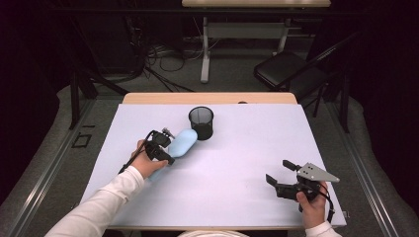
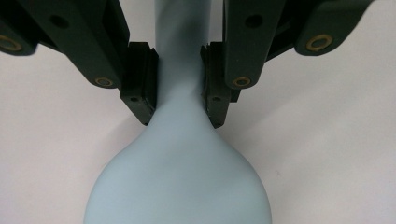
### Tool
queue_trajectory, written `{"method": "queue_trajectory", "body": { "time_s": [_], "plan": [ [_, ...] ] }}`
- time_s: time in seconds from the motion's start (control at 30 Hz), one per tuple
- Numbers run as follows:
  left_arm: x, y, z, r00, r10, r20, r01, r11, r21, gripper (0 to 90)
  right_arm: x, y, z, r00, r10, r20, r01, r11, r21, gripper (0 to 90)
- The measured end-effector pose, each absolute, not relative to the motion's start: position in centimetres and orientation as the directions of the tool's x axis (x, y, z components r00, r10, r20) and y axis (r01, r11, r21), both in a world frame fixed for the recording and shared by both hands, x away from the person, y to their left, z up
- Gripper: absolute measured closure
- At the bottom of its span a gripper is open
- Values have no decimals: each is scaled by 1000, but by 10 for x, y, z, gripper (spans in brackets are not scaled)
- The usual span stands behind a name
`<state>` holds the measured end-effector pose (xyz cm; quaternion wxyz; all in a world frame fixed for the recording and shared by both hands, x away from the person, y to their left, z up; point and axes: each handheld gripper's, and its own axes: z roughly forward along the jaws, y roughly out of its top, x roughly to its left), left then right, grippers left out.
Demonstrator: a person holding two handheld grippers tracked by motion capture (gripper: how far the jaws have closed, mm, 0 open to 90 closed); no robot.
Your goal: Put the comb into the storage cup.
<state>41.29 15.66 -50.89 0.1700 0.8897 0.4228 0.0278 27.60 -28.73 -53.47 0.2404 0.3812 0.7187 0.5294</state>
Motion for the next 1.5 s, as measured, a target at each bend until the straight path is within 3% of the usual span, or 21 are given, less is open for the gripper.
{"method": "queue_trajectory", "body": {
  "time_s": [1.0,1.23,1.5],
  "plan": [
    [389,183,-459,628,766,-136,678,-453,579,697,276,-287,-535,-594,802,57,296,152,943,146],
    [383,181,-440,634,770,-72,616,-447,648,697,277,-287,-535,-594,803,58,298,152,943,146],
    [382,177,-424,638,768,-57,570,-421,706,697,277,-287,-536,-593,803,57,295,150,944,146]
  ]
}}
